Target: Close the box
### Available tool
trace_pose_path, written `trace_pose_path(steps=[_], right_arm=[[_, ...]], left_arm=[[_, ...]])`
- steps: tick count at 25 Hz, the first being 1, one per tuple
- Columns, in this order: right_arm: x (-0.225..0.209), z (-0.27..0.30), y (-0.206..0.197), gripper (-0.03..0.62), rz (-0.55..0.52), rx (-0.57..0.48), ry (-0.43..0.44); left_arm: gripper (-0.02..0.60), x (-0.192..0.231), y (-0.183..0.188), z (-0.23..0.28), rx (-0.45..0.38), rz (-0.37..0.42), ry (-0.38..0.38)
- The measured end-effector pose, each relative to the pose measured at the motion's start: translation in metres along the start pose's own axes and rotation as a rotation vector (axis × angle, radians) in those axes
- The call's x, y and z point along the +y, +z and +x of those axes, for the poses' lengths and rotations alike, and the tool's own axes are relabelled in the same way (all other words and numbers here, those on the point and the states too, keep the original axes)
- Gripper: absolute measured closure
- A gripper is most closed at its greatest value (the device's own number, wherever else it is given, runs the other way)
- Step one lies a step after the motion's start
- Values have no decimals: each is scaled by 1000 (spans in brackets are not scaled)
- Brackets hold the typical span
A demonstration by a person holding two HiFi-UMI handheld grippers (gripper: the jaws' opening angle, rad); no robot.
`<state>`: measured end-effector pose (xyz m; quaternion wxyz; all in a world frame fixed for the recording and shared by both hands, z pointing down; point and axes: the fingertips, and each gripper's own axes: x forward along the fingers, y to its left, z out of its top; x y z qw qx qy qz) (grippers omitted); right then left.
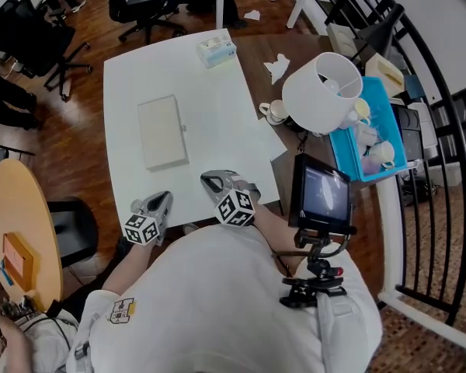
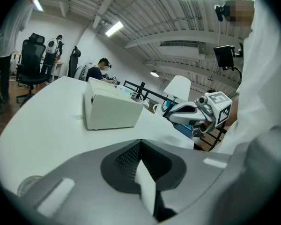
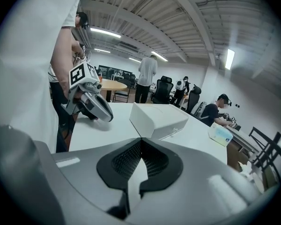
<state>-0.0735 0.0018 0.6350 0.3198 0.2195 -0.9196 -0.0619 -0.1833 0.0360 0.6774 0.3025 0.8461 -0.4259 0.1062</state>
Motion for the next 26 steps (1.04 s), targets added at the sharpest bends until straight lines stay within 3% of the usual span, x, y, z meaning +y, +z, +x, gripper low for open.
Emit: trace_pose_path(steps=[26], right_arm=[[-6, 1, 0, 594, -16, 17, -7]], left_arm=[[581, -1, 0, 1, -1, 1, -6]])
